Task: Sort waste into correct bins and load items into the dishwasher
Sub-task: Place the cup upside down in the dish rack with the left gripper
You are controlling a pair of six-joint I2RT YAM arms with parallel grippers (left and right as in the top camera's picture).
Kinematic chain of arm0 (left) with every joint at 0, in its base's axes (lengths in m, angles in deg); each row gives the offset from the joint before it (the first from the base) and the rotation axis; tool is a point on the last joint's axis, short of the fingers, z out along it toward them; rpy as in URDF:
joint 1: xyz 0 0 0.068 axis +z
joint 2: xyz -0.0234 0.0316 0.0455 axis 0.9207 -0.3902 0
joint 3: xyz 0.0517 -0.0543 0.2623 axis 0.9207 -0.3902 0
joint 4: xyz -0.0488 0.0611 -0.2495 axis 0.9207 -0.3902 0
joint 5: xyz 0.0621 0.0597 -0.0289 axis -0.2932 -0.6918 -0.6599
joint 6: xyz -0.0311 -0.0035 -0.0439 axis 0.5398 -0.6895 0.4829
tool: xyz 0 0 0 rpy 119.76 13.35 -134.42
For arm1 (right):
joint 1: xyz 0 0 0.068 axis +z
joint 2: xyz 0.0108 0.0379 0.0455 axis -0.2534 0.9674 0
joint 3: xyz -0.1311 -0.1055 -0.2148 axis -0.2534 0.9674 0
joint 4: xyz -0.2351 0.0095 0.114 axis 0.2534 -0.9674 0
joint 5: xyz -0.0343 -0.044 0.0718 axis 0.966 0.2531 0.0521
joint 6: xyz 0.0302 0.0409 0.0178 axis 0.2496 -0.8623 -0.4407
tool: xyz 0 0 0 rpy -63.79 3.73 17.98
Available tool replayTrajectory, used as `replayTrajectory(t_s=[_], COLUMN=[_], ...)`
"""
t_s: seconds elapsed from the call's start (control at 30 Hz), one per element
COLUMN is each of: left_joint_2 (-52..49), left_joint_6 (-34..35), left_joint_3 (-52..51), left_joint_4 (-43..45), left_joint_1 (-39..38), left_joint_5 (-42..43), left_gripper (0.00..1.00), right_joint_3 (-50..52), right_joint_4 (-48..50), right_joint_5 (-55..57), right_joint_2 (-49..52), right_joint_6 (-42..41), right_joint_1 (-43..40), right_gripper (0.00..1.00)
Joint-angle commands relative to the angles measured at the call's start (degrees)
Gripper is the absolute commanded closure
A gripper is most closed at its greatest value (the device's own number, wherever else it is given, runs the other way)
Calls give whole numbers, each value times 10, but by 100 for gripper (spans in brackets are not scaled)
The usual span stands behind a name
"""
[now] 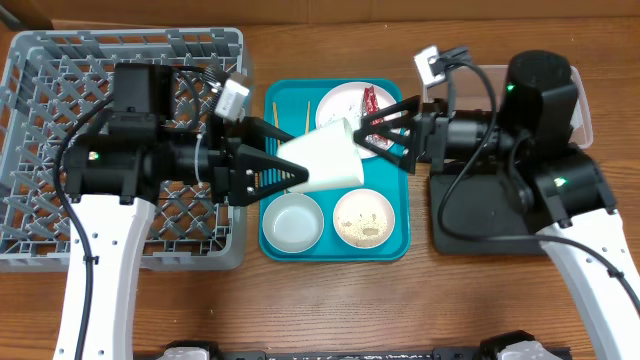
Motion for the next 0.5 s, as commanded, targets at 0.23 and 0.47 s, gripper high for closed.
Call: replayTrajectory(t_s=[0.23,0.47], left_joint_2=[68,51], left_joint_6=[216,362], left_joint_3=[49,51], left_joint_4=[-17,-141], left_joint_1=[151,163], left_joint_5=[-497,-1003], left_gripper=[84,72], right_joint_3=[-5,-5], right_joint_4=[-284,-392], right_joint_5=[287,370], right_joint_2=[-26,-25], right_joint_6=[-7,4], right_joint_1=[-25,19], right_gripper=[25,25])
